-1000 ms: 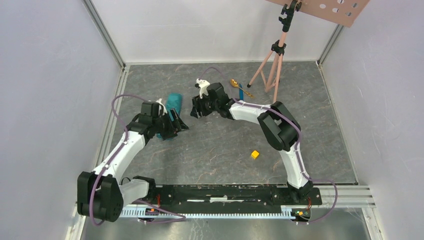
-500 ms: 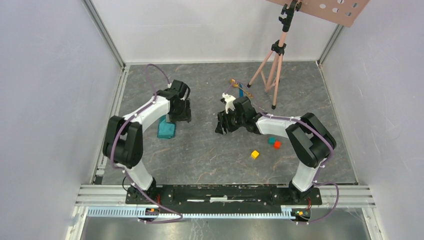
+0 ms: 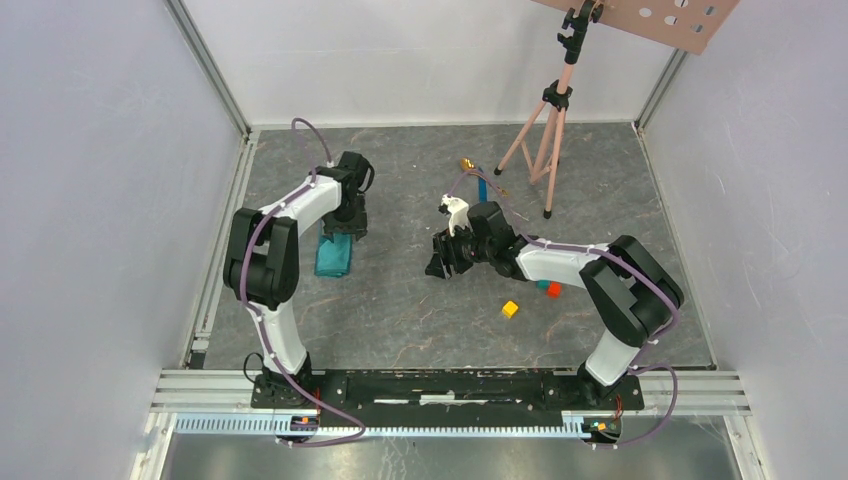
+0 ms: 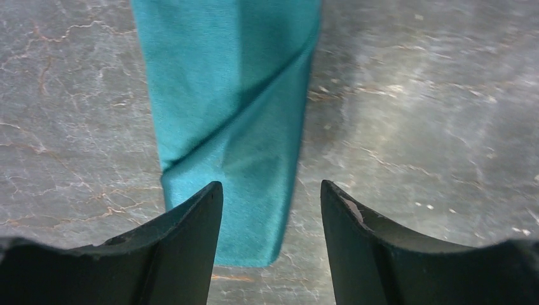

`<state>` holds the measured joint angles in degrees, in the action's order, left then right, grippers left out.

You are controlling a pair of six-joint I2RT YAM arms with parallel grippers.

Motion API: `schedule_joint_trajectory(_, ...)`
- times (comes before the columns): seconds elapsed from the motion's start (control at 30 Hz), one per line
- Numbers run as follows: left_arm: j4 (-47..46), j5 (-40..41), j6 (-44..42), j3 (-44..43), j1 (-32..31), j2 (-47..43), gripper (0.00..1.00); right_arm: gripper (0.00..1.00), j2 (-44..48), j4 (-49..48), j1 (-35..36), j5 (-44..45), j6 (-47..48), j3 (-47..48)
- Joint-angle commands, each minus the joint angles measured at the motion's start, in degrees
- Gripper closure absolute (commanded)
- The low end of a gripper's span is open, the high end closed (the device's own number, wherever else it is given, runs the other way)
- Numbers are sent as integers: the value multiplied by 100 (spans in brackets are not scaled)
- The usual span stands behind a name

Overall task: Fold the napkin into a case and place the utensils inside
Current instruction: Move the smaller rectangle folded napkin to the center of the board.

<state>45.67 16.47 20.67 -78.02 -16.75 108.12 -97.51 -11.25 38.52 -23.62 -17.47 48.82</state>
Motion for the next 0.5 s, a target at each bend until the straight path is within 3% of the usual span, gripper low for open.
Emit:
schedule_joint_trajectory(0.0, -70, 43, -409, -18, 251, 119, 36, 38, 262, -362, 8, -135, -44, -74)
schedule_joint_trajectory(0.27, -203, -266, -703, 296, 761, 97, 36, 38, 229, -481, 23, -216, -102, -83)
schedule_joint_trajectory(0.47, -56, 284, -1031, 401, 927, -44, 36, 38, 171, -567, 64, -272, -153, -100)
